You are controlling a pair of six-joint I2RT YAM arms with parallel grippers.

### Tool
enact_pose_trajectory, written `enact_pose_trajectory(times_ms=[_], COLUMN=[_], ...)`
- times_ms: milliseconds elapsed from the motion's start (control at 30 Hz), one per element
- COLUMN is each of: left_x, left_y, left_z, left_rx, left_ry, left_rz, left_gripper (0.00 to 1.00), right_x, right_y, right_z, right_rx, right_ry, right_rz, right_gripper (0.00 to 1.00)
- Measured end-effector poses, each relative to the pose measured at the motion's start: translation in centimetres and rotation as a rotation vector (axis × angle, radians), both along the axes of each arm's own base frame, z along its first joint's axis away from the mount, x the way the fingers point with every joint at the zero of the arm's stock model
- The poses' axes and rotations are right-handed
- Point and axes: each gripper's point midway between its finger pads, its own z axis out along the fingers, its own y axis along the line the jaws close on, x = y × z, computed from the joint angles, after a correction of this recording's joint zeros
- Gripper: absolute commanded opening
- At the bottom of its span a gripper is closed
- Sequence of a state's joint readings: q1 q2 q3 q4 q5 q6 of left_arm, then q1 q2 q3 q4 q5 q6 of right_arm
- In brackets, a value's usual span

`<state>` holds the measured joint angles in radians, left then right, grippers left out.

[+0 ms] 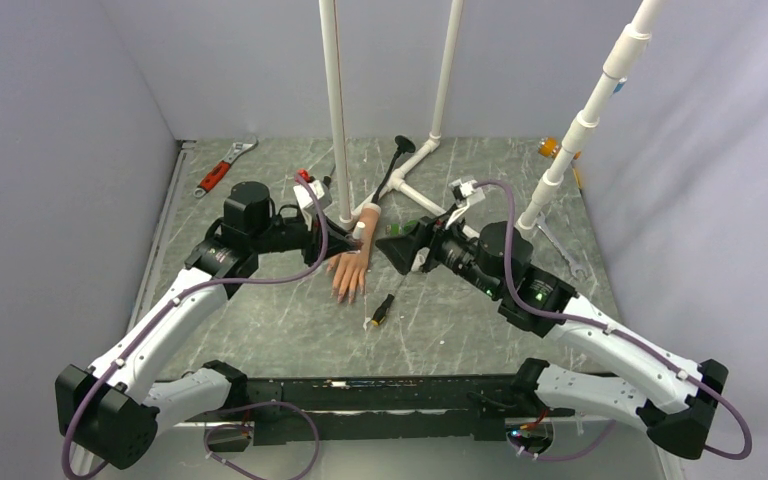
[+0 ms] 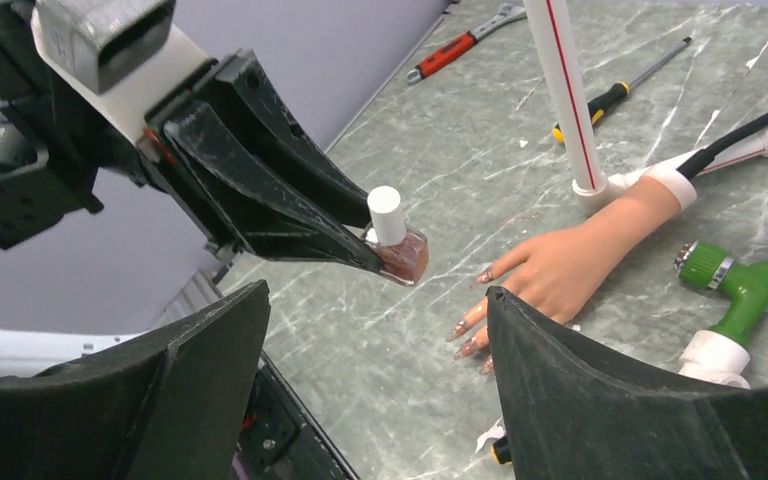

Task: Paint the nails
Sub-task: Unscrew the nail polish bottle.

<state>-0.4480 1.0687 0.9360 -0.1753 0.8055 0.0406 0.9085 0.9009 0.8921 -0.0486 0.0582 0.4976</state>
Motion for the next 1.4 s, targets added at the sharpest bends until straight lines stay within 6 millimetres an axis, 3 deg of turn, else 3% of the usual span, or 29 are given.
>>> enact_pose_trajectory(times_ms=[200,433,667,1033,1400], left_x=[0.6,0.5,0.5,0.4,0.1], left_y=[0.3,0.4,0.5,0.7,0.2], left_z=[-0.8,-0.9,-0.5,0.0,-0.9], left_rx=[0.026,0.031,0.030,0.034,0.060], left_ry=[0.022,0.019,0.000,-0.037,-0.042], left_rz=[0.039,0.040,0.046,0.067,0.066], left_gripper=[0.00,0.00,0.00,0.00,0.00], right_x=[1.1,3.3,4.5,4.2,4.0], right_y=[1.2,3.5,4.1,3.6,4.9], right_z=[1.2,0.8,0.6,2.5,0.4], right_rx=[-0.009,-0.089,-0.144,-0.161,-0.204], right_ry=[0.054,0.102,0.159,0.207,0.248], right_rz=[-0.055,-0.095,-0.137,-0.143,-0.087], right_gripper=[0.80,0.81,0.81,0.82,0.82])
